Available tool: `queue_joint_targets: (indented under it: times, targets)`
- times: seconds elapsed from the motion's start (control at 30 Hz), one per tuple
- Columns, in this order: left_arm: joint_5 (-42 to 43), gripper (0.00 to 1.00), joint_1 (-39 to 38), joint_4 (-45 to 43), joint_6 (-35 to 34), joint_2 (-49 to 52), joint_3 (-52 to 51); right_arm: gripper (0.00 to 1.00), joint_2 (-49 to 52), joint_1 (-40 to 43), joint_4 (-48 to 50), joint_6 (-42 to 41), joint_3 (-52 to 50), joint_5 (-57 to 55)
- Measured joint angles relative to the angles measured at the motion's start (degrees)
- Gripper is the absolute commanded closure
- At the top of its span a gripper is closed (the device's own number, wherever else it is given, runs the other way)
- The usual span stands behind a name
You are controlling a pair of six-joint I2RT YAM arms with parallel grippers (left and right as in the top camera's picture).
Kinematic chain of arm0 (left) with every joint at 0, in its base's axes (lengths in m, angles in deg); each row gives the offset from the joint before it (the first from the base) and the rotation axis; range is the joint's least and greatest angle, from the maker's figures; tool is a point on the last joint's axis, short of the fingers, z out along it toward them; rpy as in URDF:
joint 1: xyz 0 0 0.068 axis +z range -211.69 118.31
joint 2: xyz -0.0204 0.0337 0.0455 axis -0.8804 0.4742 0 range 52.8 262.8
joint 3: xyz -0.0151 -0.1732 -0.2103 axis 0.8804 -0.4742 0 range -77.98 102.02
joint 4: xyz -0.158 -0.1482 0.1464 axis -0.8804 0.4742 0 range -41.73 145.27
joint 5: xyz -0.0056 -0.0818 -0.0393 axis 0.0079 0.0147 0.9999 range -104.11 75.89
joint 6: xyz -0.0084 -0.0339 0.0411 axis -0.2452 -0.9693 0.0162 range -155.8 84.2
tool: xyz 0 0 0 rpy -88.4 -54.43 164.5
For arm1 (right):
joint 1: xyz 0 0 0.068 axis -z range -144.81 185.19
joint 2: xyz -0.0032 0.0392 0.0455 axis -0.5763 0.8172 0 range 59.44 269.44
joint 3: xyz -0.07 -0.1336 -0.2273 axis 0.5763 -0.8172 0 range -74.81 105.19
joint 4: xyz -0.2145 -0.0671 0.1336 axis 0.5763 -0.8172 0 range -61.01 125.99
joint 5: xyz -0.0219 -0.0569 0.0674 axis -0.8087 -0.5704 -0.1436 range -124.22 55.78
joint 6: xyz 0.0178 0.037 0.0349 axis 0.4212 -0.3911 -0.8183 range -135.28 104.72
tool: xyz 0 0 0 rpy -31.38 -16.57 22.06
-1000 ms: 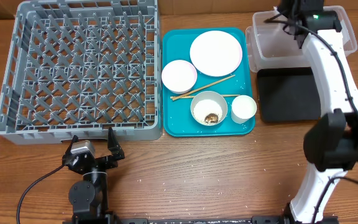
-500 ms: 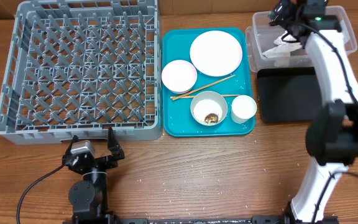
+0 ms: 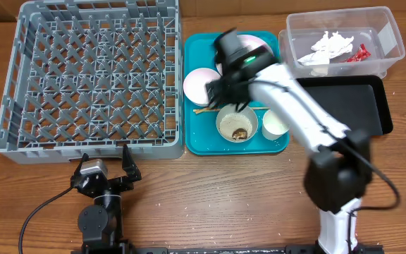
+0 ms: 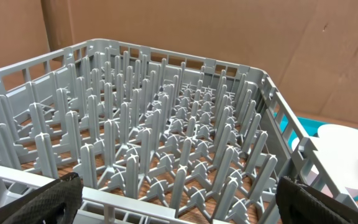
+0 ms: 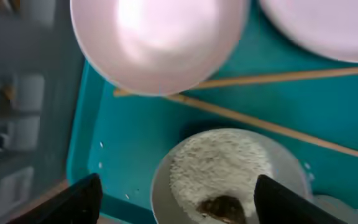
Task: Sort waste into correct bins and load items into the dishwasher
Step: 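Grasp the white rice bowl rim with the right gripper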
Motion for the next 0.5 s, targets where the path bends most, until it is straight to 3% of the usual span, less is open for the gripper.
queue_joint_targets:
  times: [0.23,0.33,0.5]
  targets:
    - [-0.02,0.0,0.0,-0.02,0.0,0.0,0.0,0.31,3.43,-2.97,0.35,3.45,-0.26,-3.58]
    - [-0.02,0.0,0.0,-0.02,0.0,0.0,0.0,0.47,3.45,-2.99,1.36,1.31,-1.64,-3.67]
    - [-0.02,0.0,0.0,-0.02,0.0,0.0,0.0,0.58,3.52,-2.99,1.62,-5.51,-5.4,-2.62]
